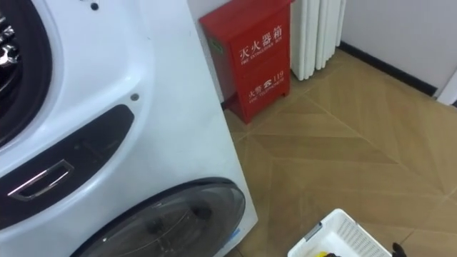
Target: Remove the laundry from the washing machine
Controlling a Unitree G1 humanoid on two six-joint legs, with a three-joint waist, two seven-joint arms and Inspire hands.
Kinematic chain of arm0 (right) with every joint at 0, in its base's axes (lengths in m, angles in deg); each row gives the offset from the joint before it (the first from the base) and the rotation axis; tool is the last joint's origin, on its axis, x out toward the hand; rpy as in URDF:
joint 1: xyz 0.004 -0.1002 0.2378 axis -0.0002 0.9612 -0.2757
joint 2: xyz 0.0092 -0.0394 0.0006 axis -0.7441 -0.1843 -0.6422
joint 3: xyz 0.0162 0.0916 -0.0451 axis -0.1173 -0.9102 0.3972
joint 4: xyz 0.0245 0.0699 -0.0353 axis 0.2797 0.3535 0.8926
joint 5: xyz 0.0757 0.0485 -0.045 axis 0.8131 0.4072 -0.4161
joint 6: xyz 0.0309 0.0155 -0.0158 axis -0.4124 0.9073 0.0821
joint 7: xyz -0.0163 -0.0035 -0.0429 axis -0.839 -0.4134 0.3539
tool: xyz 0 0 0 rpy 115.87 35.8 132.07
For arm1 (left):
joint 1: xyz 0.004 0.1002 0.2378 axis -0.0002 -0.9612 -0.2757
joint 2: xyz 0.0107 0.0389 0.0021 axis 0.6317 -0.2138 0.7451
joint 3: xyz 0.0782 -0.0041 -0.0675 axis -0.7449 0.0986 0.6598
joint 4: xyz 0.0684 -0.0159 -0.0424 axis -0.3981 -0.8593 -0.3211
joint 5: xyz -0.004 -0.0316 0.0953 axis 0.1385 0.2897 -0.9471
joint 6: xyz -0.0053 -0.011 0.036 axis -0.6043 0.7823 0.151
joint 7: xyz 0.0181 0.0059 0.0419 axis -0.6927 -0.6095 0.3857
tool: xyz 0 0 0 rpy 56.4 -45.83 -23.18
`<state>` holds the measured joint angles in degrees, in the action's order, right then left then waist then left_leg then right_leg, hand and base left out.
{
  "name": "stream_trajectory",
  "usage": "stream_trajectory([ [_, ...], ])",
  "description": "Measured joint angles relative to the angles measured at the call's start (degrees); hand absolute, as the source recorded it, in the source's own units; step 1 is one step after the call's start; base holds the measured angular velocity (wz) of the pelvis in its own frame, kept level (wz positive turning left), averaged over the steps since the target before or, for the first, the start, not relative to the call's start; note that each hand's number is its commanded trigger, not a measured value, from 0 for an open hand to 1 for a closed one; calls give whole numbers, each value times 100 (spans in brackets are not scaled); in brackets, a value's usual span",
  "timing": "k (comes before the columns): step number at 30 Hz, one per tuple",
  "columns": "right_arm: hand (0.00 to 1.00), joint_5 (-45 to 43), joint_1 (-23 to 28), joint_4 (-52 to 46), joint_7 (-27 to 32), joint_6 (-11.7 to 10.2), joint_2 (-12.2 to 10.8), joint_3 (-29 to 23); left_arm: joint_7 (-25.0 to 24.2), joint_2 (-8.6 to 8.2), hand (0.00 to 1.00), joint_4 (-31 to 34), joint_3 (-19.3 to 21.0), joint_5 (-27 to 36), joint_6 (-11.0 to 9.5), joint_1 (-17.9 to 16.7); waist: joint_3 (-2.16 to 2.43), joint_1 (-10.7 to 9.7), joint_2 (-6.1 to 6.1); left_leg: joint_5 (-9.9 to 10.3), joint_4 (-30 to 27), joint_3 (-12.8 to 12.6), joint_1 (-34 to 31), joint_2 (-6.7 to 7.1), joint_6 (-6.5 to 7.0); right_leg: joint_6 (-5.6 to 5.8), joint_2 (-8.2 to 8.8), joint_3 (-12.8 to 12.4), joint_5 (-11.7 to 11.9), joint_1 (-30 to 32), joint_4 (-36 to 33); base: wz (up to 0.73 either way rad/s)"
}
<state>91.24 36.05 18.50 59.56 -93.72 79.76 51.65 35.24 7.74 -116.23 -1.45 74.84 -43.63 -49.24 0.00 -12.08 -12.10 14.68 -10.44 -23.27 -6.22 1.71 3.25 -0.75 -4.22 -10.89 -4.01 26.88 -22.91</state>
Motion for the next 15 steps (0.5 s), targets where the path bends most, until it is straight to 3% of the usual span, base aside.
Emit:
stream_trajectory([
  [4,0,0,47,-6,-21,-10,6,47,-51,8,0,50,-3,52,-18,-110,-7,28,-9,-3,31,5,45,-4,2,-2,-10,1,-3,-11,-3,0],
  [7,0,-14,193,-28,-144,-81,2,46,-130,48,0,140,52,67,-42,-204,-41,115,40,-6,54,42,119,-6,4,-6,1,37,-38,-94,10,6],
  [8,0,1,275,-66,-223,-89,1,92,-138,54,0,219,57,66,-57,-253,-58,174,67,-6,68,57,164,-17,4,-5,6,60,-58,-141,21,9],
  [9,0,19,339,-92,-274,-89,0,239,-146,56,0,300,60,37,-55,-324,-104,233,135,-4,80,95,212,-45,3,-9,17,96,-88,-211,28,16],
  [13,0,128,492,-109,-492,-87,-97,542,-148,60,0,572,122,35,-106,-503,-85,336,242,-2,112,384,372,-99,-1,-35,83,388,-128,-520,165,37],
  [14,0,285,498,-109,-541,-88,-122,695,-147,56,0,579,121,37,-126,-532,-61,435,273,-4,94,465,436,-107,-7,-51,84,464,-116,-642,236,34],
  [15,0,430,489,-65,-611,-93,-181,759,-147,61,0,585,188,11,-134,-537,-52,490,361,-9,93,558,489,-108,-14,-69,114,570,-128,-728,234,41],
])
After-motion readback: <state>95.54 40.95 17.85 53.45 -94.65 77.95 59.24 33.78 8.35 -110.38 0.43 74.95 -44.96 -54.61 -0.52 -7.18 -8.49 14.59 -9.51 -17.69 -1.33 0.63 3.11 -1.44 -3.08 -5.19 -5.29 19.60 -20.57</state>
